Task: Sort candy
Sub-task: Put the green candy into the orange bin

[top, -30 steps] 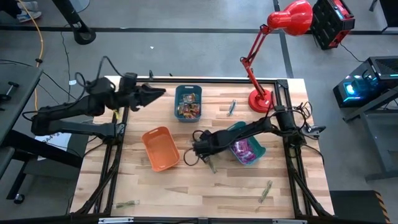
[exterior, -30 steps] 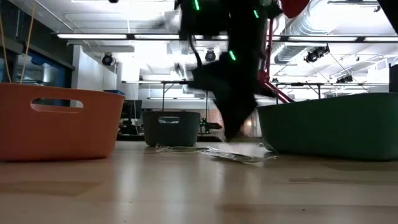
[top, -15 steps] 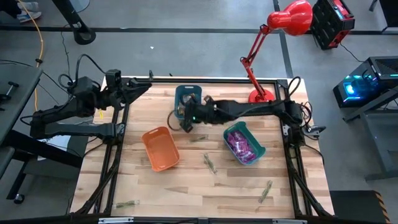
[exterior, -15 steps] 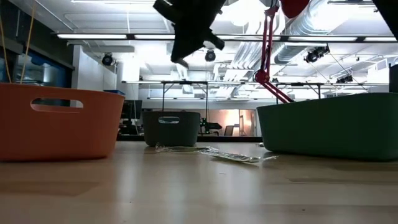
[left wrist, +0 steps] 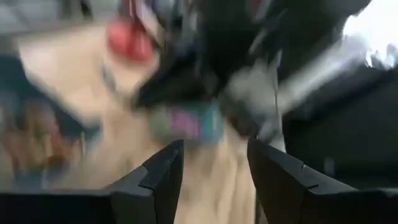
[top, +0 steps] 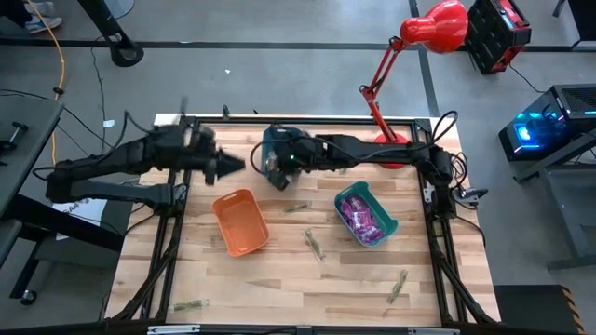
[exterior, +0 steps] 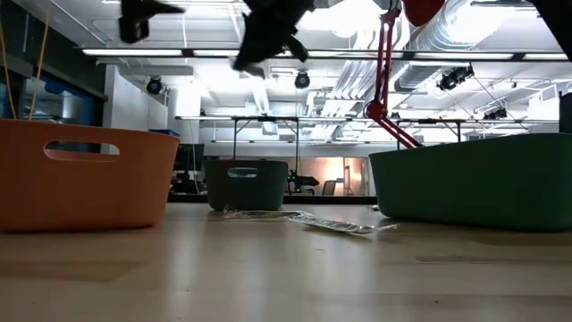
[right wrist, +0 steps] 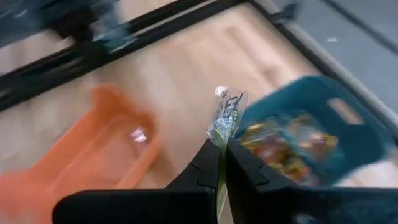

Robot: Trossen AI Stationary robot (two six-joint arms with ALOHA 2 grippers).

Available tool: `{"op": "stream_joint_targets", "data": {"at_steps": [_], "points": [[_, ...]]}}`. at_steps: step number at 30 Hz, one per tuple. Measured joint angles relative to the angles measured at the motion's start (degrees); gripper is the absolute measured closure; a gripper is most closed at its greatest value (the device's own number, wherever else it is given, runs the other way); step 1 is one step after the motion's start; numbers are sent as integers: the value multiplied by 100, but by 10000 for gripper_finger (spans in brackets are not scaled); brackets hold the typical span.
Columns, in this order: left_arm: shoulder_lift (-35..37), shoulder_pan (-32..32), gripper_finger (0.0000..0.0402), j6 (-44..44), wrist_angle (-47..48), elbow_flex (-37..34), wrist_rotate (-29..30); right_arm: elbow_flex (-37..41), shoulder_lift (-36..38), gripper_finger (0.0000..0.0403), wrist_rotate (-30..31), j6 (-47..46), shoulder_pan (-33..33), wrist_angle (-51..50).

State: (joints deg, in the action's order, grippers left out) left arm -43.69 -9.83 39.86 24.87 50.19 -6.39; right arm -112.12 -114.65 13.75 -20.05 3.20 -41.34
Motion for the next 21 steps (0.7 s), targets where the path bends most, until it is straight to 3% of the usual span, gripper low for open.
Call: {"op": "stream_joint_targets", "data": {"at_steps": [3,5,8,13,16,21], "points": [[-26,396,229,301,894,-11,-155,43,0,402,-430,323,-121,170],[37,710,229,569,1363,-11,115,44,-37,402,-957,570,-171,435],[131,1199,229,1130,1885,-11,1122,44,-197,402,-1793,756,-233,1057],[411,1748,229,1858,1822,-9,3003,46,-688,402,-2812,701,-347,2284],[521,1867,229,2030,1816,-9,3459,46,-1042,400,-3067,344,-418,3049],[576,1896,229,2159,1776,-9,3550,55,-1478,360,-3076,-533,-507,3658]]}}
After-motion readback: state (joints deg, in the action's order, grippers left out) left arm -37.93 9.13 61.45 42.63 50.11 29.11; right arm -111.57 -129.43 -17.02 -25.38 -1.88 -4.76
